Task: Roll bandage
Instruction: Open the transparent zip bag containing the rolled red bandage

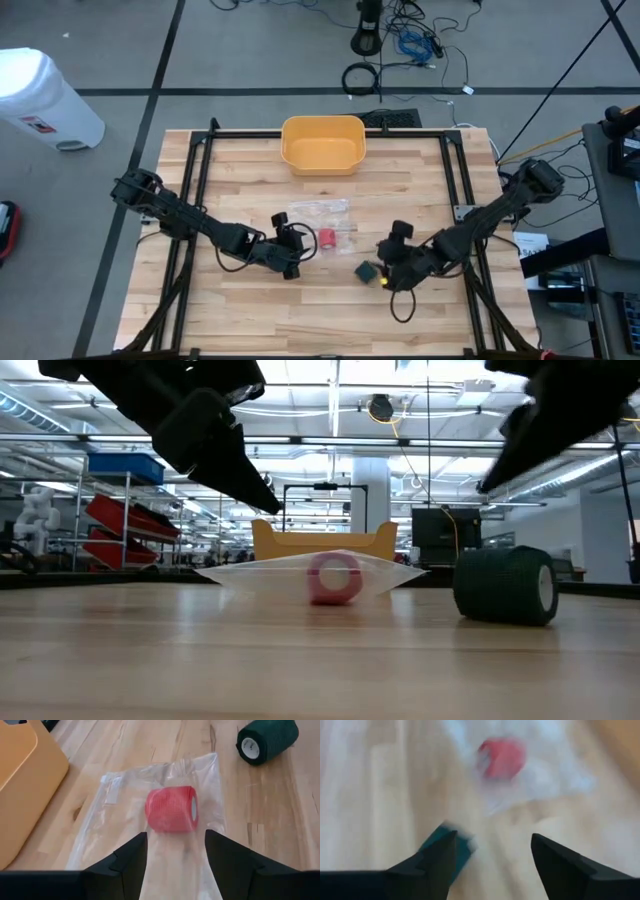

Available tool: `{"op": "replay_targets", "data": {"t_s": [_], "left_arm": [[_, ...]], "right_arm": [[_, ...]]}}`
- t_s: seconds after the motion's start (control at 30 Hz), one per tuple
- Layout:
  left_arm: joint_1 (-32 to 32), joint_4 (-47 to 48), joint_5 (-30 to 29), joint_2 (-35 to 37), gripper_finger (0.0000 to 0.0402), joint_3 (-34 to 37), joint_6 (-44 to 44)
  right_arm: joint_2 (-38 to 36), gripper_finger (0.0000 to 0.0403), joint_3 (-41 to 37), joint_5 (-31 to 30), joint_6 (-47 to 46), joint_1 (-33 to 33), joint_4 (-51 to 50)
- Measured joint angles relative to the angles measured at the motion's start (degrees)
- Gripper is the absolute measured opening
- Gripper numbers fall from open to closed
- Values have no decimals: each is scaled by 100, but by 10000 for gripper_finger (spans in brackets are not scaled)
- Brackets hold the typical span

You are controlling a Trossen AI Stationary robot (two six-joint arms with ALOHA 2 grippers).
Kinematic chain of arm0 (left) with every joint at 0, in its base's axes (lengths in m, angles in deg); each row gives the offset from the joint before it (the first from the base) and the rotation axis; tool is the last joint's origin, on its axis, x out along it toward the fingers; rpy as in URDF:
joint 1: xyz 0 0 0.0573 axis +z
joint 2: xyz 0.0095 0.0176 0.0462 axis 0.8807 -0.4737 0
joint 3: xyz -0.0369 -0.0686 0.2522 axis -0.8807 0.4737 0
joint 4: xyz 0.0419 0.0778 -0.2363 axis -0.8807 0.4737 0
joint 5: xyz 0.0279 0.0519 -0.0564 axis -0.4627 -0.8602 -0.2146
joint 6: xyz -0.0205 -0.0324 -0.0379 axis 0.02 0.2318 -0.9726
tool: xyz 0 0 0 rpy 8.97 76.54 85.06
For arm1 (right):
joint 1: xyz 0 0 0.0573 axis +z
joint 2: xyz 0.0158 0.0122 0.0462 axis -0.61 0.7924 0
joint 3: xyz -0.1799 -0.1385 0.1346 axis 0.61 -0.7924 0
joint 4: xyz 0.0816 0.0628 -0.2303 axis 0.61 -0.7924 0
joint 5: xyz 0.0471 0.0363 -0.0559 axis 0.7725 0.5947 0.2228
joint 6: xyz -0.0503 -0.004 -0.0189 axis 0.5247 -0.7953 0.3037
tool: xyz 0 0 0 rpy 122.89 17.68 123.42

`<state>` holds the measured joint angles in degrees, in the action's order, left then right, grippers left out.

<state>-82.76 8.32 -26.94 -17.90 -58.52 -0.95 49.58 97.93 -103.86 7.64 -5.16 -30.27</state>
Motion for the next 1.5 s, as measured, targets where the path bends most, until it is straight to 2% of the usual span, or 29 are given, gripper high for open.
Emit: {"op": "replay_targets", "data": {"t_s": [0.07,0.2,0.27,0.37,0.43,0.53,0.67,0.8,1.03,1.13,1.23,1.37,1.4,1.5], "left_arm": [[2,0,-9,0,202,0,0],[2,-13,-48,0,202,-1,-142],[2,2,-50,0,202,-2,-155],[2,73,-69,0,202,-2,-420],[2,254,-96,0,202,-4,-574],[2,616,-148,0,202,-4,-858],[2,924,-315,0,202,-4,-1125],[8,934,-429,0,202,-4,-1158],[8,980,-427,0,202,-4,-1178],[8,1015,-428,0,202,-4,-1178],[8,1031,-428,0,202,-4,-1172],[83,1060,-428,0,202,-4,-1143],[103,1065,-428,0,202,-4,-1145],[174,1234,-437,0,202,-4,-1182]], "right_arm": [[-26,230,2,-373,341,-205,82],[151,213,2,-214,844,-1148,392],[303,209,-3,257,1401,-1715,897],[580,208,-1,1483,2303,-2607,1980],[783,208,-1,2047,2762,-3145,2341],[1053,208,53,2575,3250,-3837,2374],[1580,208,138,3052,3606,-4447,2309],[2144,208,377,3237,3772,-4740,2247],[2736,207,907,3263,3952,-4809,1870],[2921,192,1107,3421,3975,-4802,1506],[3002,147,1210,3415,3953,-4747,1249],[2887,36,1226,3378,4120,-4669,1127],[2823,20,1220,3329,4211,-4634,1082],[2559,13,1172,2794,4335,-4458,805]]}}
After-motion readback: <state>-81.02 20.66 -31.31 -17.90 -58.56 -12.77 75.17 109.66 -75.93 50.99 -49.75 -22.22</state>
